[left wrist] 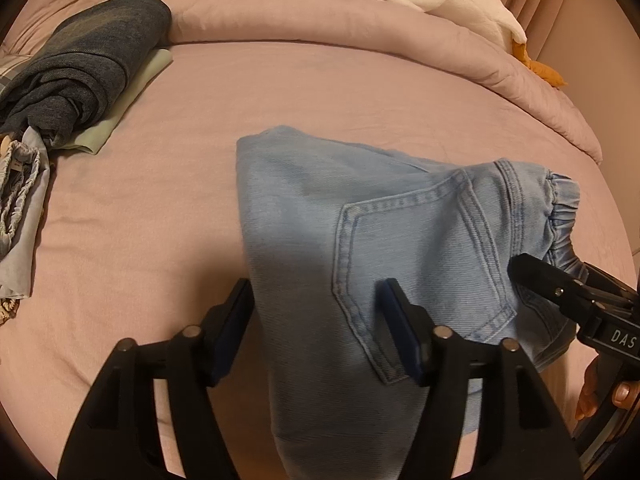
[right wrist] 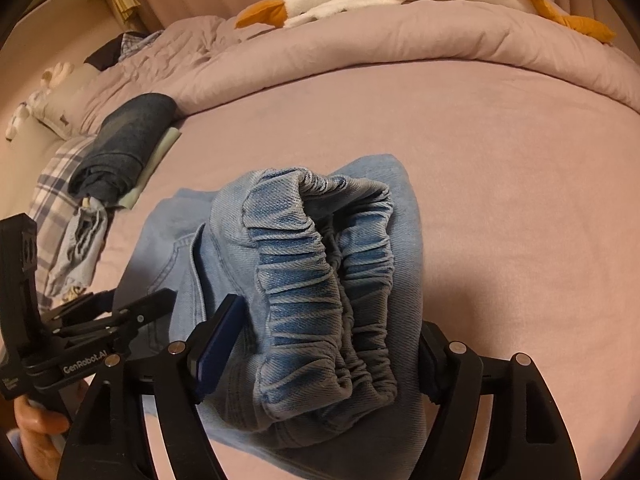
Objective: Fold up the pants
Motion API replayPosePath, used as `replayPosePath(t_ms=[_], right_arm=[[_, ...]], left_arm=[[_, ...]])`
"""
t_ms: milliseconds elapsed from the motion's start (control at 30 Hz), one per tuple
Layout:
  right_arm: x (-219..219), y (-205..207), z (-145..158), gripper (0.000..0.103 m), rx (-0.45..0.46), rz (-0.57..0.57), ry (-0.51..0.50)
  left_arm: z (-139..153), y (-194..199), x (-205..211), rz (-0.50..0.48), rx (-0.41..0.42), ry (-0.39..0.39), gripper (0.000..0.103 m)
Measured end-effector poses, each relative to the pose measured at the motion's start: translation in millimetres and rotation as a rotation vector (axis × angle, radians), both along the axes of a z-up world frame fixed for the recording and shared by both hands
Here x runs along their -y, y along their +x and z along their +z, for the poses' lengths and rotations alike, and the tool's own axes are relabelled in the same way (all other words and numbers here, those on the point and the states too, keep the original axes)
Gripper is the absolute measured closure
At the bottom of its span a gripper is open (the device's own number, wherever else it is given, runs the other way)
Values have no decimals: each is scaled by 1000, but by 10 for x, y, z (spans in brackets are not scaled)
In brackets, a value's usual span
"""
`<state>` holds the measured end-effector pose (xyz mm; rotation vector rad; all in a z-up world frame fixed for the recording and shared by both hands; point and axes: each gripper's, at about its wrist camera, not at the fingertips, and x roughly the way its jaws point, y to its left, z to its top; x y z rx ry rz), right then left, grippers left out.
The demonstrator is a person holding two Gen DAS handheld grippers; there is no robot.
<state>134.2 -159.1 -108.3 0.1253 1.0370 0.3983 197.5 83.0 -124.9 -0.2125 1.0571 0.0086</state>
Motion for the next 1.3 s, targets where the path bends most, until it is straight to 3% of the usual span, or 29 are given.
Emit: replayPosePath(t_ms=[1300], right_arm=[[-88,-19,-25,18,-3,-5,-77]], left_arm=[[0,-20,8,33,-15,53,19]])
